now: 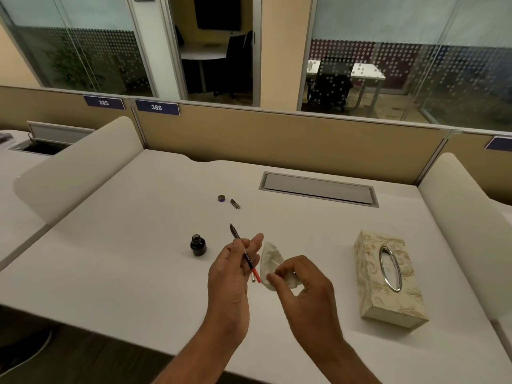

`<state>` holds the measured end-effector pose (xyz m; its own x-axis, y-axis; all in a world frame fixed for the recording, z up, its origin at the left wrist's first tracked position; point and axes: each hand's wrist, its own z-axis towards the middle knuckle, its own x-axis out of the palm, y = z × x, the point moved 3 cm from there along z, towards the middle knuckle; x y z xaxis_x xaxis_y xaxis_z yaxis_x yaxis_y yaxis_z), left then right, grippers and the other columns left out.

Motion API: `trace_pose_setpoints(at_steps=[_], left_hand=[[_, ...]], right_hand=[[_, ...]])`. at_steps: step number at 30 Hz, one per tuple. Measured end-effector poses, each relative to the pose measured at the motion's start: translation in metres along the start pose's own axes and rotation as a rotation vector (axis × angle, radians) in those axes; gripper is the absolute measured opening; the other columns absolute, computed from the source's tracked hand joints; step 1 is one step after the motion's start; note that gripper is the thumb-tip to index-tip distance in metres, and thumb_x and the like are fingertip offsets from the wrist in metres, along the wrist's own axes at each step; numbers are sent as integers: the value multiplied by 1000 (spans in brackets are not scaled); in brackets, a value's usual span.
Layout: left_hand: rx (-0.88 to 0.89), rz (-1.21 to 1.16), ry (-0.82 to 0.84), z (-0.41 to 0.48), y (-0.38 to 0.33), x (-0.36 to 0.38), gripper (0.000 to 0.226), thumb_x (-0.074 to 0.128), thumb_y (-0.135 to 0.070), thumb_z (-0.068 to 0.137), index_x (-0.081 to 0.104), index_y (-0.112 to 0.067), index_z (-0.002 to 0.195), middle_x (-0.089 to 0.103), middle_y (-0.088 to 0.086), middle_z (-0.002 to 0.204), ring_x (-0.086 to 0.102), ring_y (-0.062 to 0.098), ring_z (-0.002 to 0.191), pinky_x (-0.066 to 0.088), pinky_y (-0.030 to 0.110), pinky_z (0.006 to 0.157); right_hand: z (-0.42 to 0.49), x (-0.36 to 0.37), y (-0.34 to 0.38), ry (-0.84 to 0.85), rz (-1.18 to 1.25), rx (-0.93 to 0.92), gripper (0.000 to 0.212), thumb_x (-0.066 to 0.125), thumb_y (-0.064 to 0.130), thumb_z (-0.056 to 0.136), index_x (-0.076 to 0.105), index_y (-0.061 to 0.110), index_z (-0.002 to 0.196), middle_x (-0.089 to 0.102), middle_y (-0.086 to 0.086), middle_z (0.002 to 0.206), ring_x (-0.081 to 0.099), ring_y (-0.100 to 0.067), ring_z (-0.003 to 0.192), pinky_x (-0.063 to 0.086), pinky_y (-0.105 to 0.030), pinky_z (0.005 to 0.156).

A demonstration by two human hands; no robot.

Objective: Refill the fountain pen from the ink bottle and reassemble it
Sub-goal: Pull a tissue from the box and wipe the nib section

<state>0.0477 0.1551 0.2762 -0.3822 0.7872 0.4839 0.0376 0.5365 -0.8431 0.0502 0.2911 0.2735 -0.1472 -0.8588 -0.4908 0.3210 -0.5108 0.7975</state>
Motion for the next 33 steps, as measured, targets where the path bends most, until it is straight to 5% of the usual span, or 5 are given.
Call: trace_pose_setpoints(at_steps=[9,13,20,27,33], left_hand=[[-12,33,80,47,-44,-59,26,42,-30,108,64,-15,104,78,1,121,66,13,124,42,42,114],[-55,23,103,70,-49,-87,26,42,-27,109,63,-13,105,77,-1,123,65,19,125,42,44,114],[-147,-69,144,92,-54,-117,27,40,-33,108,56,-12,114,76,2,126,68,22,123,54,43,98],[-302,-65,72,100,-32,-133,54,51,-46,101,65,1,124,69,12,94,64,29,81,59,44,68],[-301,-56,-34,104,-21,-132,45,54,-40,101,66,1,114,63,-3,67,44,13,55,42,27,45]], right_hand=[[4,85,54,66,190,176,26,71,16,90,68,35,107,69,20,98,65,-4,98,49,-11,76],[11,124,68,98,162,202,17,67,18,93,72,35,97,69,10,87,65,-12,84,51,-22,69],[16,166,83,140,184,259,19,65,12,92,72,29,96,65,13,85,63,-9,85,47,-12,71],[11,175,81,78,226,362,20,75,20,88,65,34,99,73,21,96,68,-4,92,52,-16,78],[-6,167,66,138,197,349,15,71,39,90,59,37,99,69,30,105,65,-4,98,53,-22,80]])
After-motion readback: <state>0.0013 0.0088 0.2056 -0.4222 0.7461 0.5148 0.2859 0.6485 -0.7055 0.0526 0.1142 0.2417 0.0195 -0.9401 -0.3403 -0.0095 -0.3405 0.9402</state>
